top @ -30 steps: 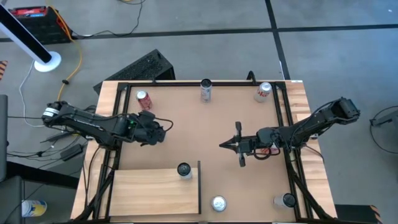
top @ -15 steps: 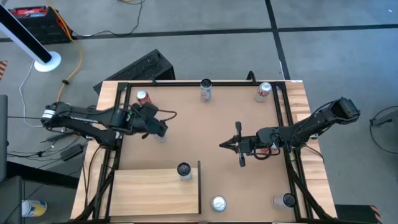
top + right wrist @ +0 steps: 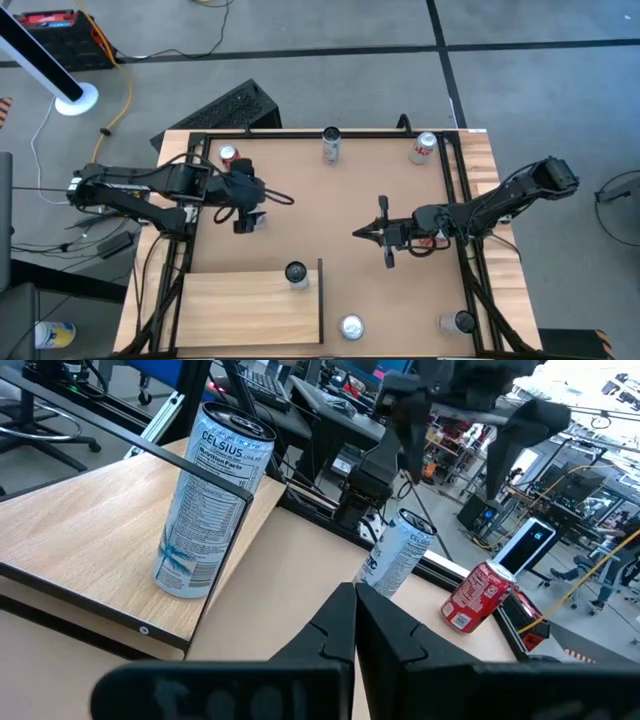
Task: Place canned beverage on shelf
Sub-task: Put the white and blue soda can on the shelf aligned with the other white and blue soda can
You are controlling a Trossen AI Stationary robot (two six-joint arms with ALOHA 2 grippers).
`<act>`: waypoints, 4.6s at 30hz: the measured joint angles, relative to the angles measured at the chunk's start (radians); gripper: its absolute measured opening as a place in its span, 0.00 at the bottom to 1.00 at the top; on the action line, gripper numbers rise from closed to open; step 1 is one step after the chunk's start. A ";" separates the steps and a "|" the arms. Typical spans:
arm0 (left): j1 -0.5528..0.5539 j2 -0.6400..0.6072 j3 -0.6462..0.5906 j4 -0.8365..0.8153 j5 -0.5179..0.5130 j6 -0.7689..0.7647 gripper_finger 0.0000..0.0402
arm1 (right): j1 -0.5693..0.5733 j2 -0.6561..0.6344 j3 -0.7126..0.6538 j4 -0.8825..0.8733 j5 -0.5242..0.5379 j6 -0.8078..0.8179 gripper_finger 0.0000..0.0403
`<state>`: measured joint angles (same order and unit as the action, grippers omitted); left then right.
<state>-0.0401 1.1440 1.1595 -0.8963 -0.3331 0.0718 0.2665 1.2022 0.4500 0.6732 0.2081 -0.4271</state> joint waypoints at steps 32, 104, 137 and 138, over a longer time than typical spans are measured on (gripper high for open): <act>0.121 0.183 -0.007 -0.235 0.140 -0.077 0.90 | 0.000 0.000 0.000 -0.011 -0.001 0.000 0.08; -0.627 0.899 1.161 -0.506 0.191 -0.623 0.61 | 0.000 0.000 0.000 0.003 -0.001 0.011 0.08; -0.576 0.937 1.141 -0.480 0.145 -0.591 0.61 | 0.000 0.000 0.000 -0.008 -0.001 0.001 0.08; -0.579 0.937 1.141 -0.483 0.139 -0.593 0.61 | 0.000 0.000 0.000 -0.008 -0.001 0.001 0.08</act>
<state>-0.6186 2.0808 2.3009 -1.3794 -0.1936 -0.5214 0.2668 1.2018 0.4503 0.6655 0.2068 -0.4263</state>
